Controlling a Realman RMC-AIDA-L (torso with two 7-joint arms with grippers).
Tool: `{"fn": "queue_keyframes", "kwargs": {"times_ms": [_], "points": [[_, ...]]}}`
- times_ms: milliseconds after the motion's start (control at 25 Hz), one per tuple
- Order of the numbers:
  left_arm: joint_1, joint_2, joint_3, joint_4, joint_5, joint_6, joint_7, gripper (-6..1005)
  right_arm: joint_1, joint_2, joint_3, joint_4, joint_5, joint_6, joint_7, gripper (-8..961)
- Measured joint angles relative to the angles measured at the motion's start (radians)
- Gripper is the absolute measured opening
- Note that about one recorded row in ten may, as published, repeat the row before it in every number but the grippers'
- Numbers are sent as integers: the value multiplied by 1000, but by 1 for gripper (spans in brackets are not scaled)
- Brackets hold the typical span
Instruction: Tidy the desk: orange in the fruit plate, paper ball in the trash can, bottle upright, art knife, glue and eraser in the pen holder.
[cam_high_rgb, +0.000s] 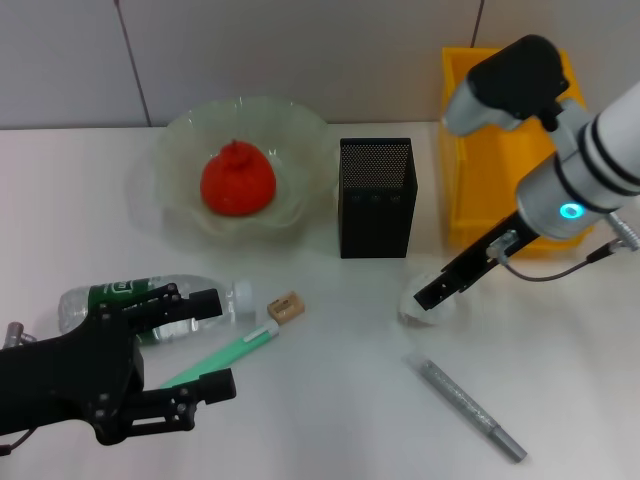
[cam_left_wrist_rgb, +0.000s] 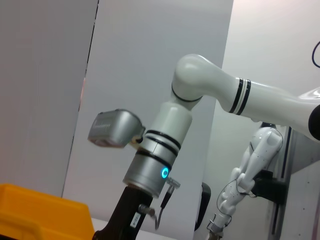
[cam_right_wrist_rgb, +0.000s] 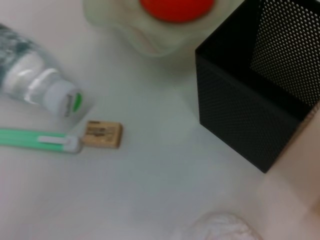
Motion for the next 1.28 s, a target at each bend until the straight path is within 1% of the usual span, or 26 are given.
{"fn": "queue_keyframes", "kwargs": {"times_ms": [40, 80, 240, 440, 640, 1040, 1240, 1280], "points": [[-2, 0, 0, -7, 0, -3, 3, 813, 9, 1, -28, 28, 1, 35, 15, 787], [-2, 0, 0, -7, 0, -3, 3, 813, 9, 1, -28, 28, 1, 35, 15, 787], [-3, -2, 0, -8, 3, -8, 13, 813, 39, 5, -54, 98, 5, 89, 30, 787], [-3, -5, 0, -8, 12, -17, 13, 812, 51, 6, -76, 146, 10, 131, 39, 787], [-2, -5, 0, -8, 12, -22, 13, 812, 54, 7, -82, 162, 15, 143, 39, 788], [2, -7, 0, -8, 14, -23, 13, 812, 51, 7, -95, 173, 15, 159, 32, 733], [7, -7, -4, -8, 14, -23, 13, 812, 45, 7, -94, 148, 15, 129, 32, 571], [7, -7, -4, -8, 14, -23, 14, 812, 45, 7, -94, 148, 15, 129, 32, 571]]}}
